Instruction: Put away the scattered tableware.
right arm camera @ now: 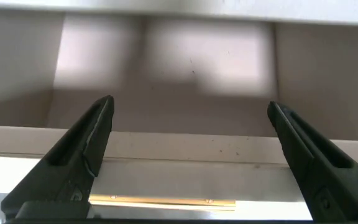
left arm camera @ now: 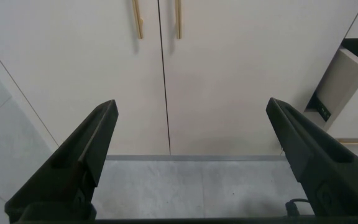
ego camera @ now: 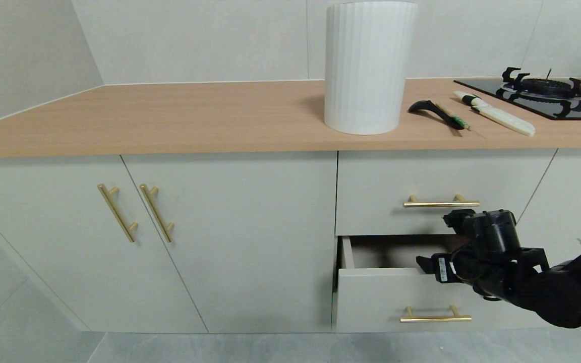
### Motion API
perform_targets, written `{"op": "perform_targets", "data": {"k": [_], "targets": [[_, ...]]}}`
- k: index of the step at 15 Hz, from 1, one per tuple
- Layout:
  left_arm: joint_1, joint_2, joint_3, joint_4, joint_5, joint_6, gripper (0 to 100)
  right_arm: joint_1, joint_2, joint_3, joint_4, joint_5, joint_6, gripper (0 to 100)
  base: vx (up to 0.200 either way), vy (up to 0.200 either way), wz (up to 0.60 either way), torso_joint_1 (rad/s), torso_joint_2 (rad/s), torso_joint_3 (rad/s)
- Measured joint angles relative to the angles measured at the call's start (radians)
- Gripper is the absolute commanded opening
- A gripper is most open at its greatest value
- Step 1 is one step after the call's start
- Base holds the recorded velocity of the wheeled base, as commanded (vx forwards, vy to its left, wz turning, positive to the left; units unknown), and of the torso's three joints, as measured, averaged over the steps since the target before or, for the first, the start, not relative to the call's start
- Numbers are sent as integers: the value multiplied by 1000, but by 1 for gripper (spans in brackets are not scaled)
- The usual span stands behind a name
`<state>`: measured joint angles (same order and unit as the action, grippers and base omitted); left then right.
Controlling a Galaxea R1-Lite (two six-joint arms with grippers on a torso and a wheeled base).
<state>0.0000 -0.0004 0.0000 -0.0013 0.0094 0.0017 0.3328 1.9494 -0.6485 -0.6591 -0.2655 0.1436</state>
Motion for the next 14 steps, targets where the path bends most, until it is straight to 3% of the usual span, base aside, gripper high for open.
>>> {"op": "perform_targets", "data": {"k": [14], "targets": [[0,0,0,0,0,0,100,126,-181,-7,516,39,-77,100,0,0,0,0,0,0]]}}
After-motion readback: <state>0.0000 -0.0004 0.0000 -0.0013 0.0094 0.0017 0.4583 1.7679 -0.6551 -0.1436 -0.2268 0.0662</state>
